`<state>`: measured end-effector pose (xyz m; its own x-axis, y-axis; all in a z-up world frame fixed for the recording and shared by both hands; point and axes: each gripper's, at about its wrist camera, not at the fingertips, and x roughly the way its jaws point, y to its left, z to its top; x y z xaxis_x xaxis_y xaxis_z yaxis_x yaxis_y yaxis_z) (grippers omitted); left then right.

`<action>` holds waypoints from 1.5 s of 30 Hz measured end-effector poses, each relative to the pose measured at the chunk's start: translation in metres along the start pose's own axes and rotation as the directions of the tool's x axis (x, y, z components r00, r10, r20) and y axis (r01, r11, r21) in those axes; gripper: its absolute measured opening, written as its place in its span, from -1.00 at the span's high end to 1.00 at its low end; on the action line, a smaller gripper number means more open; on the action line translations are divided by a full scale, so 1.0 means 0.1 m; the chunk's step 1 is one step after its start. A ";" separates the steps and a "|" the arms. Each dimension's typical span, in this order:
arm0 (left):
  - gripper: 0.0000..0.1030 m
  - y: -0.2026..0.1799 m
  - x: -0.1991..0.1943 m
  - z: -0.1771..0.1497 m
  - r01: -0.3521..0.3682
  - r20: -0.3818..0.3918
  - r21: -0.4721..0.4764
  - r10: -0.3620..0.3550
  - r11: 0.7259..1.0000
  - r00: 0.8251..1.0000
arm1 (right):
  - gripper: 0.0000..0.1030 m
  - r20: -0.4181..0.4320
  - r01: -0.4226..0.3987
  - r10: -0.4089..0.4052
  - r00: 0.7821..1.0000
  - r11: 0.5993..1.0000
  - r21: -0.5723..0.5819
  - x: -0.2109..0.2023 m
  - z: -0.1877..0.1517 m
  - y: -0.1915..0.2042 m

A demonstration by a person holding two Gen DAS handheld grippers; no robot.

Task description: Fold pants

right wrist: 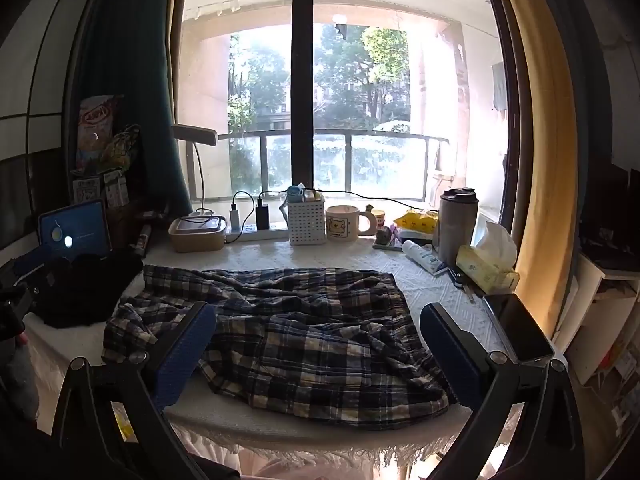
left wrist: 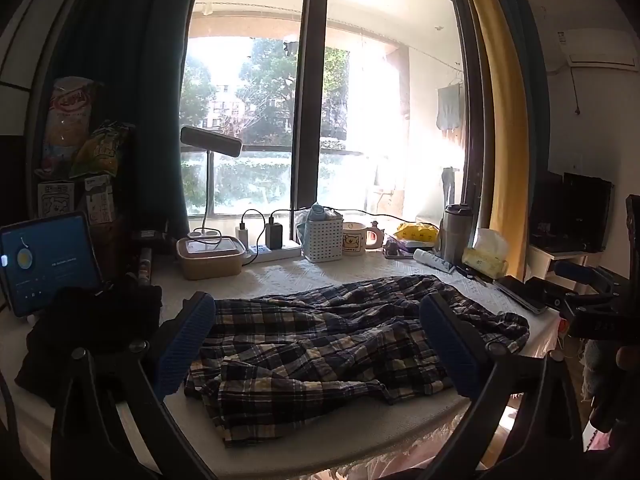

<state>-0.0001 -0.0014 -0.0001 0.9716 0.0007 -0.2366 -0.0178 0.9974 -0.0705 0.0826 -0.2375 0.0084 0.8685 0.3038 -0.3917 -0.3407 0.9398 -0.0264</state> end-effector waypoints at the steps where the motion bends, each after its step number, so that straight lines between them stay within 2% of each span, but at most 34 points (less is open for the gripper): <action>1: -0.97 -0.01 0.00 -0.01 -0.001 0.001 -0.002 0.001 1.000 1.000 | -1.00 0.000 0.000 0.000 1.000 1.000 0.000 0.00 0.00 0.00; 45: -0.97 -0.03 -0.01 0.05 0.003 0.005 0.014 -0.003 1.000 1.000 | -1.00 -0.002 -0.025 0.025 1.000 1.000 -0.004 0.03 0.03 0.04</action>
<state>0.0004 -0.0041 0.0049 0.9728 -0.0023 -0.2315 -0.0113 0.9983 -0.0575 0.0846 -0.2324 0.0104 0.8591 0.3265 -0.3942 -0.3635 0.9314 -0.0207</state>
